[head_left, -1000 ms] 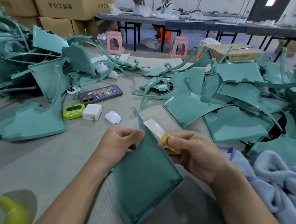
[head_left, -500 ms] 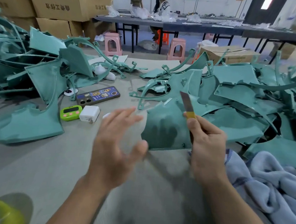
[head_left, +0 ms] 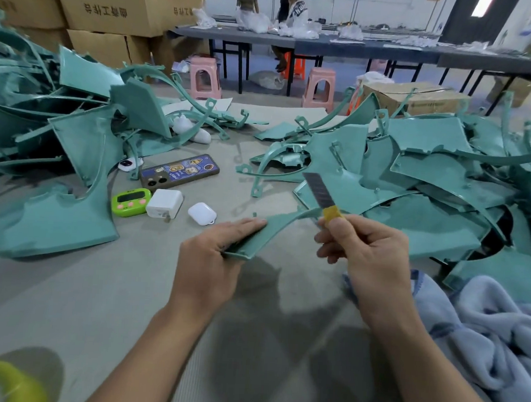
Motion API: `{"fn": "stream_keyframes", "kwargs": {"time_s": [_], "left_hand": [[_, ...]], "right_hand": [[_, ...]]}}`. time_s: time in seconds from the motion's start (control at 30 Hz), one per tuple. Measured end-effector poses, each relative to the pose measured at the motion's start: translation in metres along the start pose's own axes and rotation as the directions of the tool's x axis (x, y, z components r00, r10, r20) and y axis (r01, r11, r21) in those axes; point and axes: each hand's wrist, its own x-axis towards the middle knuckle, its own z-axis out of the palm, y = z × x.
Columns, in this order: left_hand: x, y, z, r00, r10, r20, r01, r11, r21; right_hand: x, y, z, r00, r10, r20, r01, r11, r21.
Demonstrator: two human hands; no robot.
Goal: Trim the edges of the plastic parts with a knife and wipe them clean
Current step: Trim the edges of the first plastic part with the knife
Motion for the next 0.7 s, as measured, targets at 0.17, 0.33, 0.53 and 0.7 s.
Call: {"fn": "stream_keyframes", "kwargs": {"time_s": [0.17,0.33,0.53,0.7], "left_hand": [[-0.001,-0.001,-0.003,0.996,-0.079,-0.043,0.075,0.992,-0.098],[0.002,0.0,-0.009,0.981,-0.159,-0.111,0.139,0.977,-0.164],[0.002,-0.006,-0.004,0.979,-0.157,-0.127,0.137,0.978,-0.157],[0.008,-0.027,-0.007,0.922,-0.298,-0.245,0.256,0.948,-0.19]], "right_hand": [[-0.002,0.008,-0.001,0.996,-0.044,0.081,0.077,0.878,-0.472],[0.021,0.017,-0.033,0.919,0.012,-0.393,-0.297,0.676,-0.674],[0.002,0.01,0.001,0.997,0.017,-0.081,-0.048,0.914,-0.402],[0.011,0.021,-0.008,0.951,0.051,-0.305,-0.211,0.829,-0.517]]}}
